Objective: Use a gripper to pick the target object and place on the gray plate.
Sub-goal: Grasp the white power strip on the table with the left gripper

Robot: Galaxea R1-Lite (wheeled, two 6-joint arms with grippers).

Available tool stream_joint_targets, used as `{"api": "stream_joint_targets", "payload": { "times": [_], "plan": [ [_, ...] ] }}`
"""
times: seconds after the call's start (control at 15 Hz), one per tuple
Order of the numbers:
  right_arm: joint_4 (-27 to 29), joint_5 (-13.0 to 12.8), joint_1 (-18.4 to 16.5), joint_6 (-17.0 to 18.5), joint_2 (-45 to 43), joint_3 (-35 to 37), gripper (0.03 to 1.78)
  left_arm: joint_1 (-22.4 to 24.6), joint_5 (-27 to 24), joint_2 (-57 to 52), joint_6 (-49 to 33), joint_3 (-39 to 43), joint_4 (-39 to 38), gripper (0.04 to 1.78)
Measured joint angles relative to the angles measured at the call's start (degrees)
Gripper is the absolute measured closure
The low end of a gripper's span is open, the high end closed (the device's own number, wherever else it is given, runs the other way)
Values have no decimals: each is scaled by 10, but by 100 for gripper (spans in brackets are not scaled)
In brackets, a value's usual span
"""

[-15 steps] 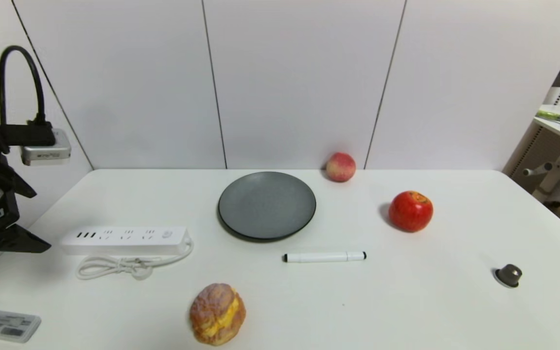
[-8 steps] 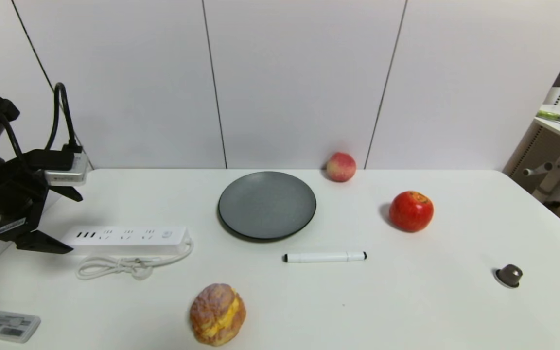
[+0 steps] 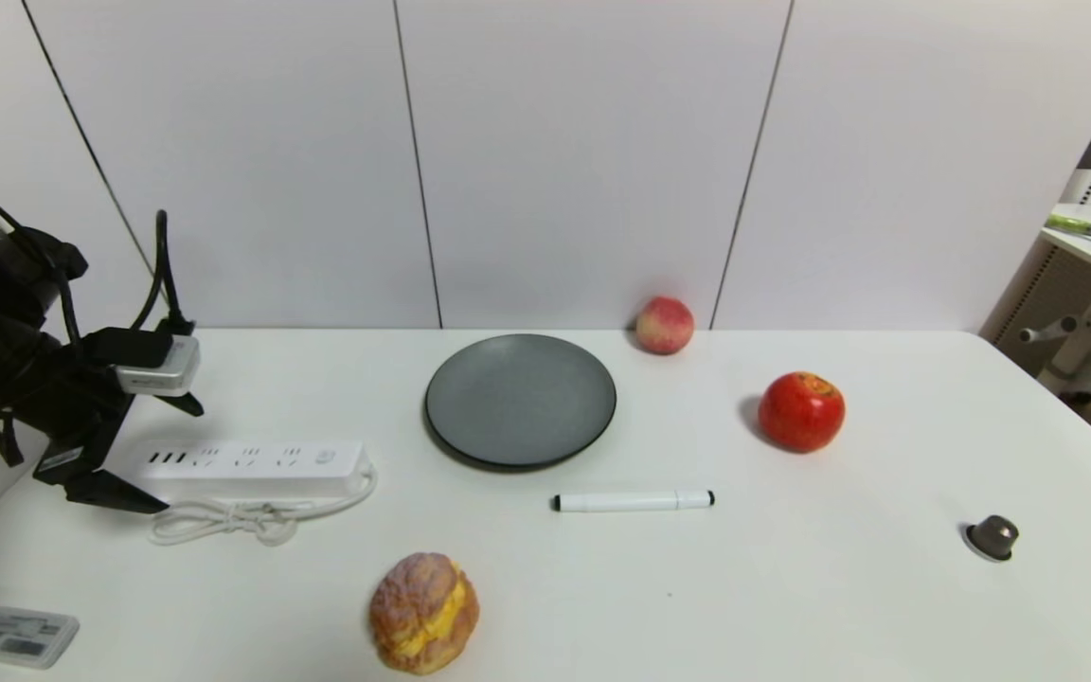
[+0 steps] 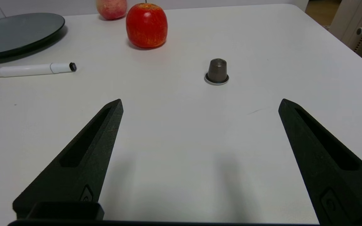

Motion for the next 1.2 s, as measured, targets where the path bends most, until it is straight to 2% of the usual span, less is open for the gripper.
{"api": "stream_joint_targets", "payload": {
  "times": [1.2],
  "plan": [
    [0,0,0,0,0,0,10,-8,17,44,17,-3,-21,13]
  ]
}}
